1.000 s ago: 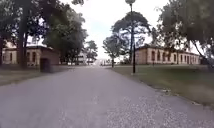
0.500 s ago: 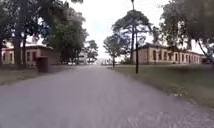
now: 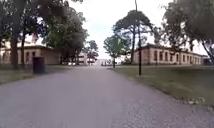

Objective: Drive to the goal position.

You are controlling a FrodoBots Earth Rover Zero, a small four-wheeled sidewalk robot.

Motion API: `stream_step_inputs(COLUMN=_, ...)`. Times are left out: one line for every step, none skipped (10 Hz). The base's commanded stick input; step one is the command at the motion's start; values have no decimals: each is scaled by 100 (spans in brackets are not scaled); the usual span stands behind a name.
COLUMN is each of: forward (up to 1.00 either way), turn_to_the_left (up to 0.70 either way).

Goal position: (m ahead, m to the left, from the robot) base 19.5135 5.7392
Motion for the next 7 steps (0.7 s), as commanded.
stream_step_inputs(forward=85, turn_to_the_left=0)
stream_step_inputs(forward=85, turn_to_the_left=0)
stream_step_inputs(forward=85, turn_to_the_left=0)
stream_step_inputs(forward=85, turn_to_the_left=0)
stream_step_inputs(forward=85, turn_to_the_left=0)
stream_step_inputs(forward=85, turn_to_the_left=0)
stream_step_inputs(forward=85, turn_to_the_left=0)
